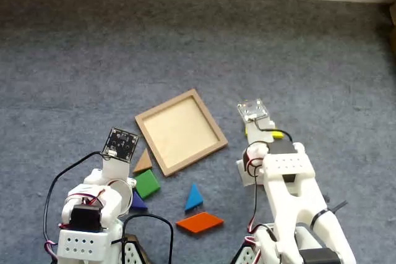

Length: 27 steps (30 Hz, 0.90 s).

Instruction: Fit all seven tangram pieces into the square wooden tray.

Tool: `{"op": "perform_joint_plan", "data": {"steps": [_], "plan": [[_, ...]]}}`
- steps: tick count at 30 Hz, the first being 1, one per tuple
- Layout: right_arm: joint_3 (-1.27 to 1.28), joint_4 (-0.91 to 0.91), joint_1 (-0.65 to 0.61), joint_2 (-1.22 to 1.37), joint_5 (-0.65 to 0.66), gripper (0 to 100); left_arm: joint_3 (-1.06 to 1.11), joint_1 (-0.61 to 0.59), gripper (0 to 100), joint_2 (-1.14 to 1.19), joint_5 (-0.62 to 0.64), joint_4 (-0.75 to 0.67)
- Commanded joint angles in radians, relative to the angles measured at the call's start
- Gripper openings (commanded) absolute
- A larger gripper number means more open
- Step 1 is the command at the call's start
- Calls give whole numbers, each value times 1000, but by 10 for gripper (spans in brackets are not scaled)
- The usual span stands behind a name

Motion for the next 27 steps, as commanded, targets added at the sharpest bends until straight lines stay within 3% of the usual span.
{"op": "perform_joint_plan", "data": {"steps": [1, 27], "plan": [[18, -10, -12, -4, -3, 361, 19, 12, 5, -39, -9, 3], [19, -58, -5, -5, -9, 334, 19, 12, 5, -39, -9, 3]]}}
